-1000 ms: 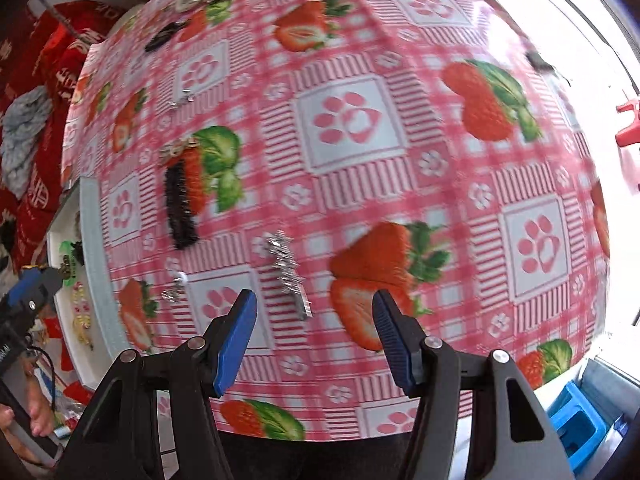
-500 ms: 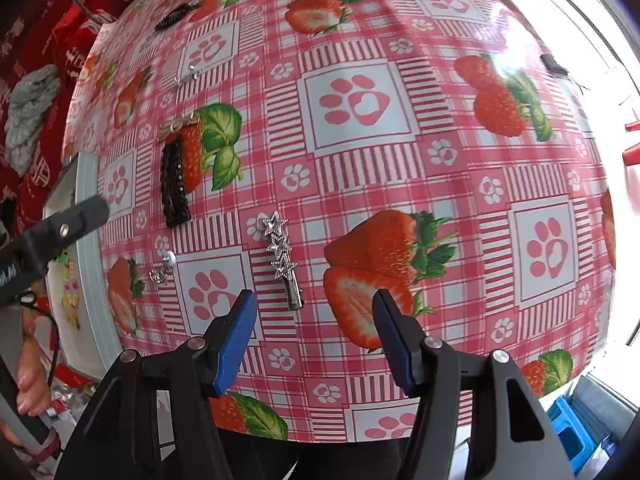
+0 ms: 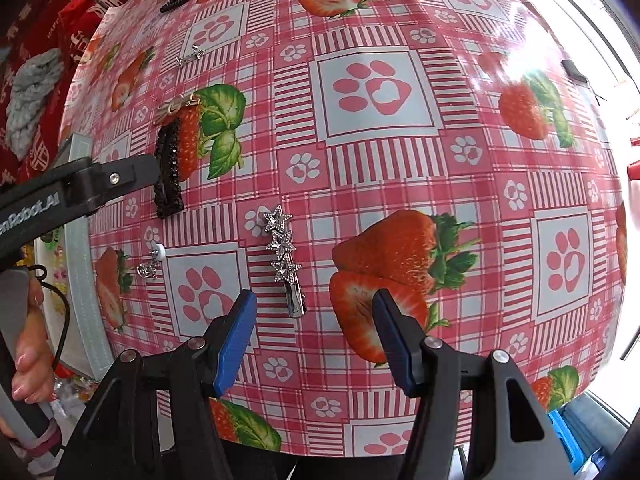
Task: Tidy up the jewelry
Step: 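Grasp the black beaded hair clip with the left tool while the right tool grasps the silver star hair clip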
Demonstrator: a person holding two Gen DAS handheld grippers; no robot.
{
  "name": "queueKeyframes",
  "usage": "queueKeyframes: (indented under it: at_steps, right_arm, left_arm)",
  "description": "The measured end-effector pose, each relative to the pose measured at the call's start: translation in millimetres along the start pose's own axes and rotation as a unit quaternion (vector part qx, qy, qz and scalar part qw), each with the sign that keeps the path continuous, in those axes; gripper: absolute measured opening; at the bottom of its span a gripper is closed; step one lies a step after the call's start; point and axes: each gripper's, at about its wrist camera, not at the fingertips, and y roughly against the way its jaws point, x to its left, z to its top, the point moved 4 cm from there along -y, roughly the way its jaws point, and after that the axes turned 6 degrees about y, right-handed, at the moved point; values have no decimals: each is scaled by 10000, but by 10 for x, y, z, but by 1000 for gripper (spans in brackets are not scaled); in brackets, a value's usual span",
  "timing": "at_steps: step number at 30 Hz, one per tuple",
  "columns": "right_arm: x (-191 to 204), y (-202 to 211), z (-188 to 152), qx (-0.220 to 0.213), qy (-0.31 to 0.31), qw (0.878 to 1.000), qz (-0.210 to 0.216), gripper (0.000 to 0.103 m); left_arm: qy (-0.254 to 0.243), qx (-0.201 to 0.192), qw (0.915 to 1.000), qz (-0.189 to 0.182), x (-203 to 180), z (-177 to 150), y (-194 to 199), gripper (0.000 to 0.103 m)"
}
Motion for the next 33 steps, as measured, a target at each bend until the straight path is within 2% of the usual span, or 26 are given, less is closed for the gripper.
queueKeyframes:
  at_steps: [1, 4, 9, 11, 18, 19, 22, 23, 26, 28, 29, 33]
  right_arm:
    - [8, -6, 7, -12, 22, 10000, -20, 64]
    - [39, -26, 40, -39, 101, 9999, -63, 64]
    - [137, -85, 88, -82, 315, 9992, -240, 64]
    - [168, -90, 97, -114, 410, 9986, -324, 64]
    - [282, -128, 102, -193, 642, 9962, -548, 57]
    - [290, -130, 100, -196, 673, 9959, -578, 56]
    - [321, -138, 80, -197, 764, 9944, -709, 51]
    - [331, -141, 78, -191, 797, 9937, -763, 49]
    - [355, -150, 64, -193, 852, 9921, -899, 37]
    - [355, -130, 11, -218, 864, 9917, -926, 26]
    - [358, -121, 16, -226, 870, 9918, -912, 17]
    - [300, -106, 77, -202, 798, 9933, -806, 16]
  left_arm:
    - [10, -5, 10000, -13, 0, 6, -11, 97]
    - [2, 40, 10000, -41, -21, 39, -67, 84]
    - [-52, 119, 9999, -67, -74, 44, -201, 84]
    - [-71, 157, 9998, -88, -90, 46, -247, 71]
    - [-182, 173, 9996, -99, -203, 29, -348, 69]
    - [-196, 155, 9997, -81, -205, 28, -345, 62]
    - [-275, 127, 9995, -56, -233, 21, -344, 56]
    - [-283, 102, 9995, -41, -226, 12, -329, 46]
    - [-322, 79, 9994, -25, -264, 42, -275, 38]
    - [-323, 71, 9994, -76, -249, 71, -276, 38]
    - [-326, 61, 9994, -84, -231, 46, -238, 38]
    - [-313, 5, 9994, -154, -191, 36, -150, 38]
